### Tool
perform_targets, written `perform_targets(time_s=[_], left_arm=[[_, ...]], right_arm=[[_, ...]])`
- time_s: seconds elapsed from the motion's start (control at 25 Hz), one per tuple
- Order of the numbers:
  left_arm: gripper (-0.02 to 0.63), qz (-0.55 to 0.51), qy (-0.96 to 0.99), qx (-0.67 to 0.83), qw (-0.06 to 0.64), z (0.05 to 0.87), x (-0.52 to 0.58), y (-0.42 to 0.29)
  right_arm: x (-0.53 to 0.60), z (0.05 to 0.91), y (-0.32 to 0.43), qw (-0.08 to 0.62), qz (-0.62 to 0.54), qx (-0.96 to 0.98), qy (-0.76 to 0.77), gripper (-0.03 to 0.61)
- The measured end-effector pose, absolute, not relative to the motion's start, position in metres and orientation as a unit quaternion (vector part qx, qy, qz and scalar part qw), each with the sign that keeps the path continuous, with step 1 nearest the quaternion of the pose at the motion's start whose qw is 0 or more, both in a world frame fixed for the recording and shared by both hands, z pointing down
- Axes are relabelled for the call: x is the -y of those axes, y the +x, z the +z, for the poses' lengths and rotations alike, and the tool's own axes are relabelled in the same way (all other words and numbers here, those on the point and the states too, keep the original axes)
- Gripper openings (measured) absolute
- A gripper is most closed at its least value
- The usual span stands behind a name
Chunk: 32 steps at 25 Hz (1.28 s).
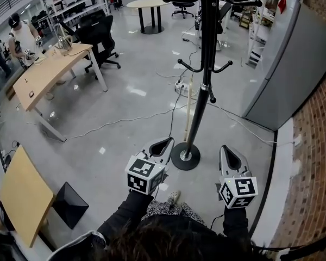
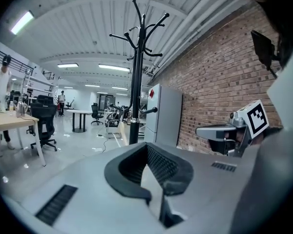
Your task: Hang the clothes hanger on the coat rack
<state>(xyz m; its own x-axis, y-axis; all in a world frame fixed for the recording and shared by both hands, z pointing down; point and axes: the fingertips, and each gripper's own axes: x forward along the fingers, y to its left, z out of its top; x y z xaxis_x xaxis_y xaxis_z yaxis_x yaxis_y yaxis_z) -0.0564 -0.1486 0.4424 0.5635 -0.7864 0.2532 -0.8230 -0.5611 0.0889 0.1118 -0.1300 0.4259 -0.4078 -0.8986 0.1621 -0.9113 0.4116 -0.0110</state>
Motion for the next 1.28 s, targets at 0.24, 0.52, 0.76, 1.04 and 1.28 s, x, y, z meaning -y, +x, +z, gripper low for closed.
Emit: perform_targets(time_s=[0.24,0.52,0.76,1.04,1.28], left_arm=[[0.006,0.09,0.884,0.452,0.082,0.431,0.115,-0.033],[0.007,0.095,0.887,0.443,0.088,0.439,0.092,-0.021],[0.006,0.101,0.888,0.439,0.089,0.44,0.088,-0.012],[0.007,0.11,0.893,0.426,0.09,0.444,0.083,-0.001],[0.007,0.111,0.892,0.427,0.098,0.445,0.084,-0.003]], right_arm=[[0.097,0.426,0.12,0.06,0.05,0.834,0.546,0.009],[0.072,0.429,0.128,0.062,0.054,0.829,0.553,0.009],[0.065,0.431,0.136,0.06,0.063,0.828,0.554,0.009],[0.063,0.429,0.135,0.064,0.062,0.832,0.547,0.009],[0.065,0.424,0.137,0.071,0.046,0.835,0.544,0.008]])
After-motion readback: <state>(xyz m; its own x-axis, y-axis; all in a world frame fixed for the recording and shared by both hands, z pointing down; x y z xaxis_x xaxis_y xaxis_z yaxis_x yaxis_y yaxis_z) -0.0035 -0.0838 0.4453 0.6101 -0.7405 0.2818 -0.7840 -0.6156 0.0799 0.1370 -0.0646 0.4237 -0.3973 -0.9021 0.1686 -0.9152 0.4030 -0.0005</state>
